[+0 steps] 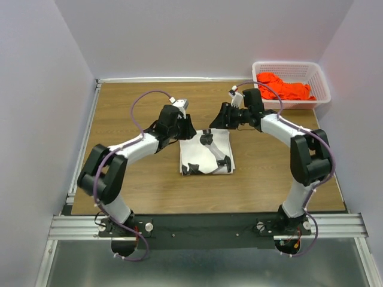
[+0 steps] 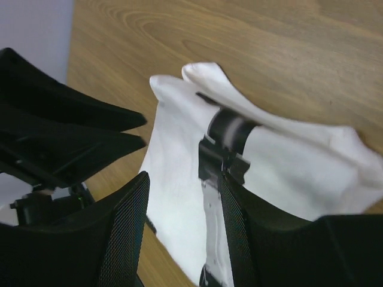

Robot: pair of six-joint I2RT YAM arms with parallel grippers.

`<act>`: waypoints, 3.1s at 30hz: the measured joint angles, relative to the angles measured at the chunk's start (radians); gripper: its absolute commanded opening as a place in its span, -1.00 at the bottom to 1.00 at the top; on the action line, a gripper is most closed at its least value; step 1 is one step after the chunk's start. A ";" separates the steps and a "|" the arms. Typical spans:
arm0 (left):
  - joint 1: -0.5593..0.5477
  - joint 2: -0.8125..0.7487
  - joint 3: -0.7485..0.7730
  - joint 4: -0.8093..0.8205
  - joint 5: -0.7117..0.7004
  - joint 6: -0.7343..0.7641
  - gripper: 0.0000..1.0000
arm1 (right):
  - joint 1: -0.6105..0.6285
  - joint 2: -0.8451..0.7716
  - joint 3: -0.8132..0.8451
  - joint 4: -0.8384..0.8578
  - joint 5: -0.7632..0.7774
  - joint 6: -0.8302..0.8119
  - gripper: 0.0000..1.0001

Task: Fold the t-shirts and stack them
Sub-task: Fold the tshirt, then neatly place the folded tshirt to the corner

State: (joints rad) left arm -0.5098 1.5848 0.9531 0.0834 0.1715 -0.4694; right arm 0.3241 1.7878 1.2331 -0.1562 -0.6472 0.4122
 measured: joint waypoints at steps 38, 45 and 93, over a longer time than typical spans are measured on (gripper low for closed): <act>-0.003 -0.085 -0.246 0.090 0.192 -0.054 -0.14 | -0.106 -0.042 -0.631 0.782 -0.410 0.407 0.23; 0.012 -0.004 -0.317 0.106 0.221 -0.108 -0.25 | -0.151 0.089 -0.728 0.870 -0.475 0.403 0.20; 0.083 -0.287 0.024 -0.140 -0.294 0.129 0.68 | -0.227 -0.274 -0.377 -0.002 0.187 0.099 0.63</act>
State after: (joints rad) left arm -0.4267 1.2976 0.9771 -0.0570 -0.1223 -0.3408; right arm 0.0975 1.5135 0.8558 -0.1577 -0.4599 0.5114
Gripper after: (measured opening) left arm 0.782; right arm 0.812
